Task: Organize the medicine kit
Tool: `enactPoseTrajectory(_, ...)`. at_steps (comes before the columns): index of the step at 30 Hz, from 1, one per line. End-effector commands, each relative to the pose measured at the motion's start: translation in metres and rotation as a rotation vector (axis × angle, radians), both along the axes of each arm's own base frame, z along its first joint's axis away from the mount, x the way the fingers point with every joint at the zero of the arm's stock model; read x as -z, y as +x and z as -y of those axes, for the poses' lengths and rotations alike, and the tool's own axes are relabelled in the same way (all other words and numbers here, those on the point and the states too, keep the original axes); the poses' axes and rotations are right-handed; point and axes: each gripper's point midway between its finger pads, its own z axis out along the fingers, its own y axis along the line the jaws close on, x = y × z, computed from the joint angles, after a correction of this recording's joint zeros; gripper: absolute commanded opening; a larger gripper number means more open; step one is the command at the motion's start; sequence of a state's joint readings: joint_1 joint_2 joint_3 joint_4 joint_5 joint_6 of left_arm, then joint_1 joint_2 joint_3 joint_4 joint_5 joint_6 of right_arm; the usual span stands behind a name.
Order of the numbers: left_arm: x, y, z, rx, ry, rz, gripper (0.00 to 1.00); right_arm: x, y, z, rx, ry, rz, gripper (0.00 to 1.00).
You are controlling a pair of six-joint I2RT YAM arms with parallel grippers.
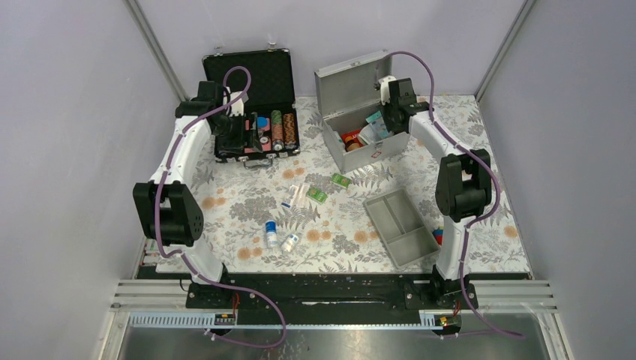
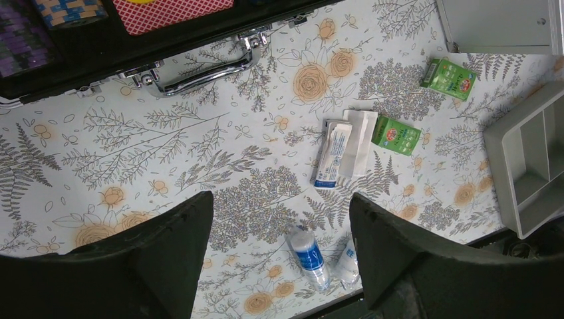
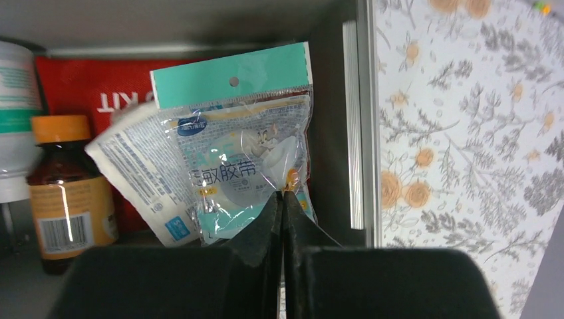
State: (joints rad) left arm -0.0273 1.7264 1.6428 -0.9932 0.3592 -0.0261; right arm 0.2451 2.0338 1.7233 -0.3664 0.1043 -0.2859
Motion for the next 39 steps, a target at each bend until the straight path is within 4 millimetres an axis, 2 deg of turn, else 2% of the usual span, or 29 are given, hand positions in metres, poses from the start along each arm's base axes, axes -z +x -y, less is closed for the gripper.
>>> enactPoseTrajectory(1, -0.018, 0.013, 0.0, 0.001, 0.003, 0.07, 0.74, 0.015, -0.004, 0.018, 0.125, -0.02, -0.02, 0.01)
enactPoseTrajectory(2, -0.018, 0.013, 0.001, 0.001, 0.001, 0.069, 0.74, 0.015, -0.004, 0.017, 0.137, 0.002, -0.024, 0.07)
enactPoseTrajectory(4, -0.02, 0.013, 0.001, 0.002, -0.003, 0.072, 0.74, 0.004, -0.004, 0.01, 0.134, 0.058, -0.013, 0.21)
enactPoseTrajectory(7, -0.02, 0.013, 0.002, 0.002, -0.007, 0.07, 0.74, -0.028, -0.009, -0.004, 0.099, 0.15, 0.014, 0.38)
enactPoseTrajectory(11, -0.02, 0.011, 0.004, 0.005, -0.016, 0.066, 0.75, -0.068, -0.032, -0.01, 0.063, 0.21, 0.045, 0.45)
enactPoseTrajectory(14, -0.021, 0.01, 0.005, 0.002, -0.025, 0.069, 0.75, -0.079, -0.067, -0.013, -0.054, 0.197, 0.02, 0.46)
enactPoseTrajectory(17, -0.02, 0.01, 0.008, 0.004, -0.038, 0.068, 0.75, -0.058, -0.122, -0.011, -0.17, 0.162, -0.114, 0.46)
enactPoseTrajectory(21, -0.02, 0.013, 0.011, 0.007, -0.045, 0.067, 0.75, -0.005, -0.207, 0.0, -0.26, 0.125, -0.36, 0.44)
enactPoseTrajectory(24, -0.022, 0.016, 0.011, 0.006, -0.045, 0.072, 0.75, 0.021, -0.255, 0.01, -0.27, 0.092, -0.463, 0.46)
enactPoseTrajectory(26, -0.021, 0.016, 0.013, 0.008, -0.046, 0.069, 0.75, 0.035, -0.28, 0.015, -0.284, 0.067, -0.511, 0.47)
enactPoseTrajectory(29, -0.019, 0.015, 0.015, 0.013, -0.046, 0.061, 0.75, 0.049, -0.305, 0.017, -0.295, 0.066, -0.572, 0.51)
enactPoseTrajectory(32, -0.016, 0.013, 0.018, 0.021, -0.047, 0.049, 0.75, 0.059, -0.321, 0.016, -0.34, 0.058, -0.6, 0.52)
enactPoseTrajectory(34, -0.014, 0.013, 0.019, 0.024, -0.046, 0.045, 0.75, 0.063, -0.324, 0.017, -0.345, 0.053, -0.611, 0.53)
enactPoseTrajectory(35, -0.014, 0.012, 0.02, 0.028, -0.045, 0.044, 0.75, 0.064, -0.313, 0.014, -0.35, 0.057, -0.564, 0.52)
enactPoseTrajectory(36, -0.014, 0.012, 0.021, 0.031, -0.046, 0.045, 0.75, 0.066, -0.323, 0.016, -0.348, 0.052, -0.613, 0.51)
enactPoseTrajectory(39, -0.016, 0.011, 0.022, 0.034, -0.045, 0.047, 0.75, 0.071, -0.322, 0.015, -0.352, 0.048, -0.62, 0.44)
